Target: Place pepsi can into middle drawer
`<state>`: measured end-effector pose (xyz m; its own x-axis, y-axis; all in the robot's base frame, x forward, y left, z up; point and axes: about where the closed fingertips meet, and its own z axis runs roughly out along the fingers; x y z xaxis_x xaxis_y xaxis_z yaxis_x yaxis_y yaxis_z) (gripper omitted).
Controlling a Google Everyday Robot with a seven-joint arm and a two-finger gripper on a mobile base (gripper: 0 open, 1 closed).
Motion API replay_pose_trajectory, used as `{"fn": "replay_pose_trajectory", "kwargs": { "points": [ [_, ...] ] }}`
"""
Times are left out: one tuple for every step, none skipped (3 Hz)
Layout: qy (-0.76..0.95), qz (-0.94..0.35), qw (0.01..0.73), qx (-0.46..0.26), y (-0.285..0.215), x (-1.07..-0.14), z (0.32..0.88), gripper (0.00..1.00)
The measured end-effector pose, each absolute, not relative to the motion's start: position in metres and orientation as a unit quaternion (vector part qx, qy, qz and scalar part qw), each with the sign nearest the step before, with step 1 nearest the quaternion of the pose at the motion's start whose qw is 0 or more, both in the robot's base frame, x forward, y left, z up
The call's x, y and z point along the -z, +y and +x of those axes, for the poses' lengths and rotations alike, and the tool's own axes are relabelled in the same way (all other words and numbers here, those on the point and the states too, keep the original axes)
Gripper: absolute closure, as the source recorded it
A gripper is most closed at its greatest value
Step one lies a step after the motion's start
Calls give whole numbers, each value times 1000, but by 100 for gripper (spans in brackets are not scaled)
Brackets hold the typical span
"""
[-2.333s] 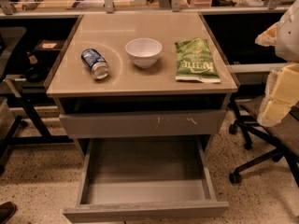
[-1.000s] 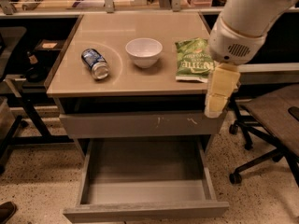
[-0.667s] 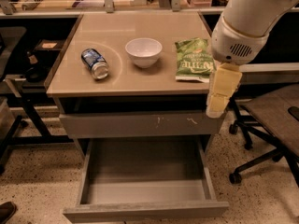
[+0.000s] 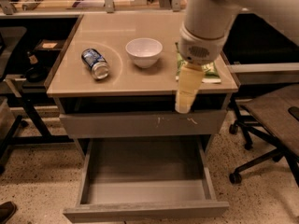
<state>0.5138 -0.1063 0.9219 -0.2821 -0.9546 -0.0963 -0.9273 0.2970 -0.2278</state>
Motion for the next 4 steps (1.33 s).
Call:
{"fn": "replay_pose_trajectory", "kwargs": {
  "points": [
    [808,-574,105,76,-87,-928,530,0],
    [808,-575,109,76,-85,-929,531,0],
    [802,-580,131,55,-72,-929,535,0],
    [780,-603,167,22,-42,-948,539,0]
  ]
}}
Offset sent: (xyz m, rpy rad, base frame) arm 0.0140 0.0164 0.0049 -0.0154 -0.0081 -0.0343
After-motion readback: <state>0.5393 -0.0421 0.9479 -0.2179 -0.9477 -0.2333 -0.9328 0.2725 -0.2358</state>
